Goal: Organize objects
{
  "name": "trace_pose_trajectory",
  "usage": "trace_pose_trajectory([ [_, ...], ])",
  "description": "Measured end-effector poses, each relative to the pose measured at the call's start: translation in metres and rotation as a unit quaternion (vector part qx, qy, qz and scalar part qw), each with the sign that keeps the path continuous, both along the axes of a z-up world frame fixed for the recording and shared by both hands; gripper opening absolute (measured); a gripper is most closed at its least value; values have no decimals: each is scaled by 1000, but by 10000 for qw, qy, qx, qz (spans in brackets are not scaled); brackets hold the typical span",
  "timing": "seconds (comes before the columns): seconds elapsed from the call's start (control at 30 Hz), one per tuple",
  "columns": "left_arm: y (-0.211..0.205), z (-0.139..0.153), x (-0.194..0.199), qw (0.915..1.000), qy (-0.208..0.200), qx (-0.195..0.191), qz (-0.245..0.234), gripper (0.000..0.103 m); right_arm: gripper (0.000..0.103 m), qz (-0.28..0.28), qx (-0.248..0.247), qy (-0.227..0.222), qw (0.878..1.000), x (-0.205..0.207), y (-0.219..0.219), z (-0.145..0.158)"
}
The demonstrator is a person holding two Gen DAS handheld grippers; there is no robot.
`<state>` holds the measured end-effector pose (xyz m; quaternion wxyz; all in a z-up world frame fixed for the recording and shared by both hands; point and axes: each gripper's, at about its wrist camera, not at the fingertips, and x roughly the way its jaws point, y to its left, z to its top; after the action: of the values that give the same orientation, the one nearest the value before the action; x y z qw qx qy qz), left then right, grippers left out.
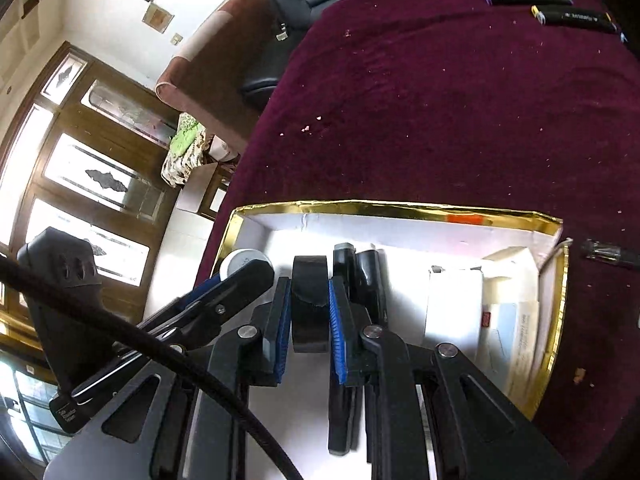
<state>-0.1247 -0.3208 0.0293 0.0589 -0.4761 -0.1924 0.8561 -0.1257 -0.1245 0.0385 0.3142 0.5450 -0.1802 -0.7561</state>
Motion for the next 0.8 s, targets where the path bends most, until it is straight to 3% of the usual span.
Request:
trace_pose_trajectory([
  [0.17, 0, 0, -2, 9998, -50, 107, 189, 54, 17, -5, -145, -130, 9998, -4, 0, -3],
  [0.37, -12, 4, 2, 9983, -48, 487, 327, 54, 31, 8, -368, -205, 9991, -6, 0, -3],
  [0.47, -14, 18, 7, 9982, 144, 450, 365, 62, 32, 80, -370, -188, 9991, -4, -4, -1],
  [0.8, -21, 78, 46, 9936, 1005, 300, 427, 62, 32, 458, -367, -14, 9983, 6, -27, 17],
])
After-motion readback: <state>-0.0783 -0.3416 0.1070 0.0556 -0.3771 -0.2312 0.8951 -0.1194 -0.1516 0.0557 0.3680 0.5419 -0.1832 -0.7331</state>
